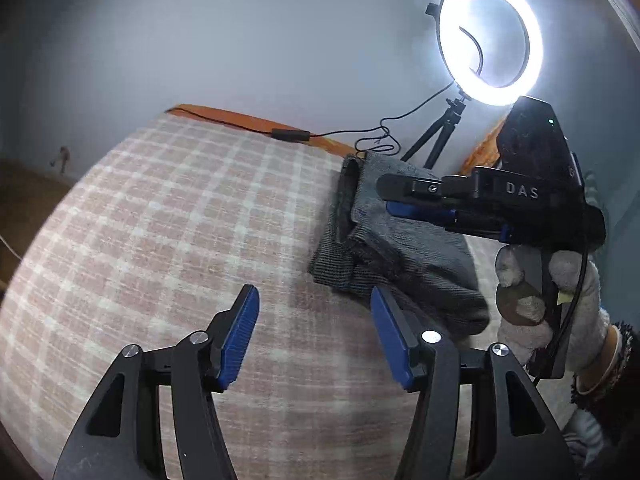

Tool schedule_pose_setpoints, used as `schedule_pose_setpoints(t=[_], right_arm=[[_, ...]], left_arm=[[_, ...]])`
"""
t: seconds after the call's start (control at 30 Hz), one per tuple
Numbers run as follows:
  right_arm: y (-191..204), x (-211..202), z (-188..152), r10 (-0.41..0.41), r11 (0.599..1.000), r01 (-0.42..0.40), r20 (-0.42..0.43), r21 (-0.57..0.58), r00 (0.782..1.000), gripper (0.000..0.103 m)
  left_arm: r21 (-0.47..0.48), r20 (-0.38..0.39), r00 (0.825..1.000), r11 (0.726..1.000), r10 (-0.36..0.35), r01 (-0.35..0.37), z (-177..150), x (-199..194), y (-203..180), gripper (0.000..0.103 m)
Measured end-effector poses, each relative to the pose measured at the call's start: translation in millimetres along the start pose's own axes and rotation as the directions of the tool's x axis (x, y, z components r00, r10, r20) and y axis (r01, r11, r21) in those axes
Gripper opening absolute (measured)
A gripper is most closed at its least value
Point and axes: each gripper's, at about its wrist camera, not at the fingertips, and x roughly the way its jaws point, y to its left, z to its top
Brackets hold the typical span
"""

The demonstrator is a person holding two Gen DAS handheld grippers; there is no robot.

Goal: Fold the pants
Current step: 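Lift the held edge with the right gripper, fold it over, then release, then close both grippers on the sides of the folded shorts bundle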

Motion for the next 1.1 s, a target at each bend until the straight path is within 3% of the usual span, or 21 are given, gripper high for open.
schedule_pose_setpoints(t=[0.17,0.23,0.37,0.57,0.87,1.1], right_arm=[[-7,-40,-8,-0.083,0.996,0.085,0.062,-0.022,0.995,0.066],[-16,-53,-12,-0.122,0.992,0.123,0.074,-0.005,0.990,0.070],[-39,-76,-21,-0.226,0.974,0.223,0.101,0.041,0.969,0.087],[-93,-109,-36,-0.234,0.960,0.215,0.094,0.180,0.968,0.087],[-134,-129,-52,-0.243,0.944,0.213,0.095,0.254,0.965,0.087],[-148,-128,-51,-0.234,0.938,0.199,0.094,0.283,0.968,0.087]], left_arm=[[-0.031,-0.032,0.998,0.998,-0.055,0.054,0,13,-15,0.063],[-0.078,-0.053,0.995,0.994,-0.084,0.080,0,21,-18,0.063],[-0.174,-0.065,0.989,0.977,-0.136,0.123,-3,35,-20,0.063],[-0.305,-0.064,0.983,0.942,-0.171,0.144,-4,57,-17,0.063],[-0.427,-0.013,0.977,0.885,-0.211,0.185,0,68,-9,0.063],[-0.444,-0.016,0.982,0.881,-0.187,0.161,6,77,-8,0.066]])
